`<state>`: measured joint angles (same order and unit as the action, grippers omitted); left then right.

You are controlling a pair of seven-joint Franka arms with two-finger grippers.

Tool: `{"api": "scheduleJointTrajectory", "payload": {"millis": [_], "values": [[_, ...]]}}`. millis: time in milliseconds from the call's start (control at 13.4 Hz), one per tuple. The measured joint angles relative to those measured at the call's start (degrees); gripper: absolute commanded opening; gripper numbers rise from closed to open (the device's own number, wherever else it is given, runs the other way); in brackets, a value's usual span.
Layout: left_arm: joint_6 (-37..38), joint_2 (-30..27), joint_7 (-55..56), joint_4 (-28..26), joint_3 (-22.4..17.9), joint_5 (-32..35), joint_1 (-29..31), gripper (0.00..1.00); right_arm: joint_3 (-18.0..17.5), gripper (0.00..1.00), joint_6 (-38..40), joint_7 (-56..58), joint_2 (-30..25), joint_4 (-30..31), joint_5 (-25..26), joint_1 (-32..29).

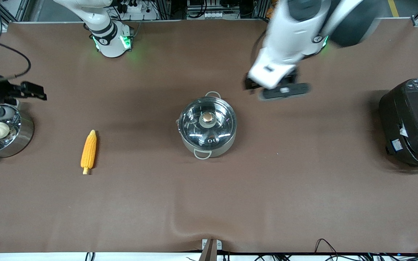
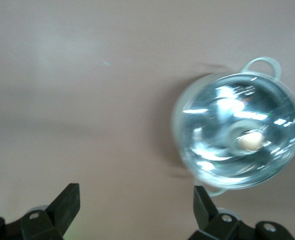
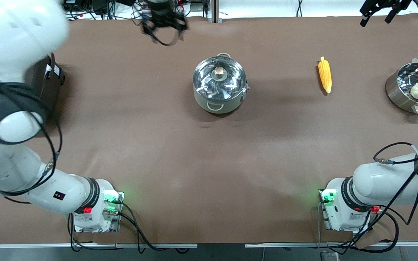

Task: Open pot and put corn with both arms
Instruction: 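Reach the left gripper down to the glass lid knob on the pot, then grasp the lid knob with the left gripper while the right gripper reaches corn, then lift the lid with the left gripper while the right gripper grasps corn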

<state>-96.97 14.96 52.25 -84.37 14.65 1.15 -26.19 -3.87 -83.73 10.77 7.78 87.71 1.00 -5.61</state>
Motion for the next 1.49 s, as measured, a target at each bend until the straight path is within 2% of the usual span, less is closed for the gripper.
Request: {"api": "scheduleJointTrajectory", "payload": {"millis": [224, 448, 896, 1119, 1343, 1493], "values": [[-8.9, 10.5, 14.2, 4.4, -0.5, 0.6, -7.0, 1.00, 0.1, 1.00, -9.6, 0.0, 2.5, 5.2, 0.1, -1.9], [-11.7, 16.2, 16.6, 6.0, -1.3, 2.7, -9.6, 1.00, 0.2, 1.00, -18.4, 0.0, 6.5, 10.1, 0.1, -4.4], [-14.2, 19.5, 16.6, 6.7, -1.5, 4.5, -10.3, 1.00, -0.4, 1.00, -32.5, 0.0, 17.5, 12.4, 0.1, -3.2], [-15.2, 20.9, 16.6, 7.0, -1.5, 4.5, -10.9, 0.98, -0.5, 1.00, -44.2, 0.0, 19.4, 19.1, 0.1, -2.3], [-15.5, 21.8, 16.6, 7.1, -1.6, 4.6, -11.4, 0.91, -0.5, 1.00, -47.3, 0.0, 20.4, 21.9, 0.1, -1.7], [-15.5, 22.1, 16.6, 7.1, -1.5, 6.3, -11.6, 0.90, -0.5, 1.00, -48.7, 0.0, 21.2, 22.1, 0.1, -1.8]]}}
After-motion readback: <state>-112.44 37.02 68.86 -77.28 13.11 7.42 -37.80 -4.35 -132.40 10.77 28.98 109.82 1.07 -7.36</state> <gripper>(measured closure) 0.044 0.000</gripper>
